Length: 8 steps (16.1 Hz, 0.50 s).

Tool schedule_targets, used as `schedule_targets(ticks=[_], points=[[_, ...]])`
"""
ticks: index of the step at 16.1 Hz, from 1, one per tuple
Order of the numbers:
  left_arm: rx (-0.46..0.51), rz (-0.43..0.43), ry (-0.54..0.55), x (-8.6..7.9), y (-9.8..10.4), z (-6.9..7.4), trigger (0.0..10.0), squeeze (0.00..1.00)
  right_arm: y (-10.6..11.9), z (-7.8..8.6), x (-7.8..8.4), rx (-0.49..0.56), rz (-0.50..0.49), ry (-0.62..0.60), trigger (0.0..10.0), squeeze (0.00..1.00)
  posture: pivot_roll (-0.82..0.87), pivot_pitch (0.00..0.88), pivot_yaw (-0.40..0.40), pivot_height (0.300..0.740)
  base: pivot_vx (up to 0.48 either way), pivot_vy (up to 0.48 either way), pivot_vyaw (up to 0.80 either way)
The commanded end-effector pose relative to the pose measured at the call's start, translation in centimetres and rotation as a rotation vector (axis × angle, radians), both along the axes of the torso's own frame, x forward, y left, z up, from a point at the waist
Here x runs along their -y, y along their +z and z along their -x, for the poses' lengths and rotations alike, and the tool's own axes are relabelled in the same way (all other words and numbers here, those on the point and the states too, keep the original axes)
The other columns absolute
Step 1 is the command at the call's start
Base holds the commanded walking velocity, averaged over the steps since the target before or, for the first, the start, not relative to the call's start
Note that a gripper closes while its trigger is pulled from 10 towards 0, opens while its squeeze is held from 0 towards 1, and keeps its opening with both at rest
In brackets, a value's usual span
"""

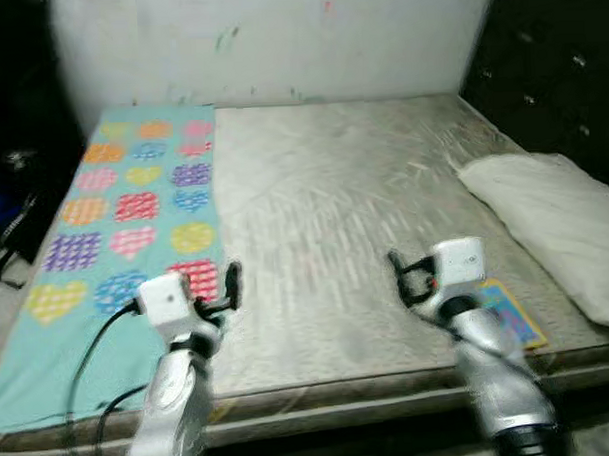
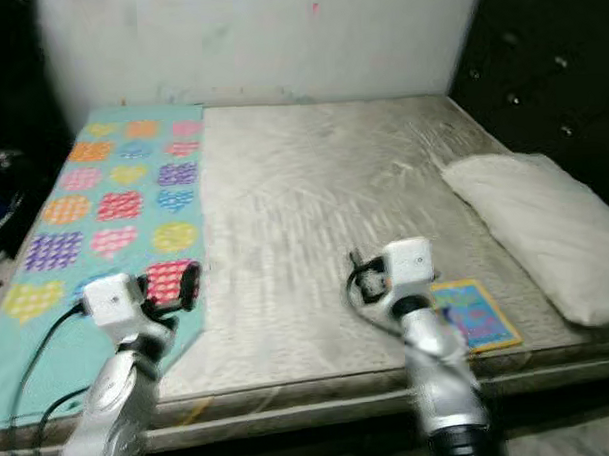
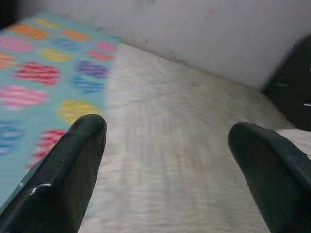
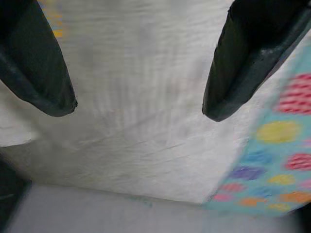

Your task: Clean up the room

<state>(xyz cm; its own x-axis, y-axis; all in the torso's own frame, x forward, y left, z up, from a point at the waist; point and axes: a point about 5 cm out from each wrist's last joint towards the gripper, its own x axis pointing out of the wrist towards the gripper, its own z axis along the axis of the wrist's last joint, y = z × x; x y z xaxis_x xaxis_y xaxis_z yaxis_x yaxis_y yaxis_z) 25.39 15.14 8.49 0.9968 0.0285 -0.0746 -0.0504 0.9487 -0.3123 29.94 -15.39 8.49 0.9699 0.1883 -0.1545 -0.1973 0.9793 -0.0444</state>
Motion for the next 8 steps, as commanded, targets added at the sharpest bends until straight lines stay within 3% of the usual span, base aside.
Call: schedule_targets(ticks=[1, 8], points=[[0.004, -0.005, -0.008, 0.43, -0.11, -0.01, 10.0, 0.0, -0.03, -0.09, -0.06, -0.02, 0.002, 0.016, 10.0, 0.0, -0.06, 0.0, -0.027, 0.74, 0.0, 0.48, 0.0], [0.004, -0.005, -0.008, 0.43, -0.11, -0.01, 10.0, 0.0, -0.03, -0.09, -0.06, -0.02, 0.002, 0.016, 10.0, 0.0, -0.06, 0.0, -0.027, 0.74, 0.0, 0.48, 0.0]])
